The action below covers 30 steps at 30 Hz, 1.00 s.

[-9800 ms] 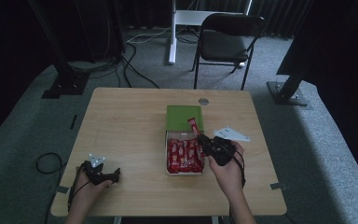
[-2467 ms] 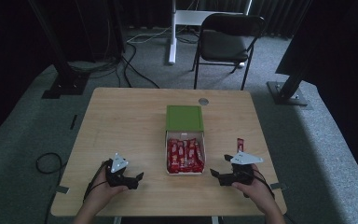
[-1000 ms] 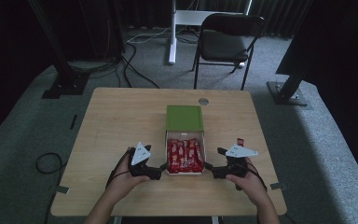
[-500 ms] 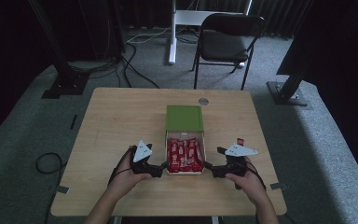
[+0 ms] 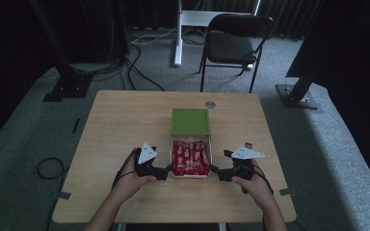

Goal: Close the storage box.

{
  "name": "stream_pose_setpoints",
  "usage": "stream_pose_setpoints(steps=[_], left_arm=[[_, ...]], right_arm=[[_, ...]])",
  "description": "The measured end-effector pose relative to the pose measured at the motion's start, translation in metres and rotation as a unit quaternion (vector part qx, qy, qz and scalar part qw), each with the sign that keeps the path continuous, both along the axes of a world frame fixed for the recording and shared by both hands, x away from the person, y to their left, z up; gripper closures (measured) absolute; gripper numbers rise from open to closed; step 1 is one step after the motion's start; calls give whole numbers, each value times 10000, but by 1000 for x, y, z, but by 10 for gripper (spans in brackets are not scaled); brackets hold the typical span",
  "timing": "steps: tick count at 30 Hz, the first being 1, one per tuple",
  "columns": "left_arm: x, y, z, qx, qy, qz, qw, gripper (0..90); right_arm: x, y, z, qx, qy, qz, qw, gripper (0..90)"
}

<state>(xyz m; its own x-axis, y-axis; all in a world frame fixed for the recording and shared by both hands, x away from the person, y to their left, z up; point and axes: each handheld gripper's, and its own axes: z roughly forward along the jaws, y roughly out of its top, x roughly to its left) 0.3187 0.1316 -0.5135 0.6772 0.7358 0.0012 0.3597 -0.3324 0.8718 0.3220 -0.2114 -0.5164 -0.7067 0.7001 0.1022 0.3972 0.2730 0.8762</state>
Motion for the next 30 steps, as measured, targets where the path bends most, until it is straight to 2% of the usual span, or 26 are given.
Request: stream_pose_setpoints(steps=[8, 30], left_arm=[[6, 0, 1, 48, 41, 2, 10000, 58], [23, 1, 3, -43, 174, 79, 9998, 58]], right_arm=[[4, 0, 0, 28, 22, -45, 10000, 119], [18, 2, 0, 93, 86, -170, 9998, 118]])
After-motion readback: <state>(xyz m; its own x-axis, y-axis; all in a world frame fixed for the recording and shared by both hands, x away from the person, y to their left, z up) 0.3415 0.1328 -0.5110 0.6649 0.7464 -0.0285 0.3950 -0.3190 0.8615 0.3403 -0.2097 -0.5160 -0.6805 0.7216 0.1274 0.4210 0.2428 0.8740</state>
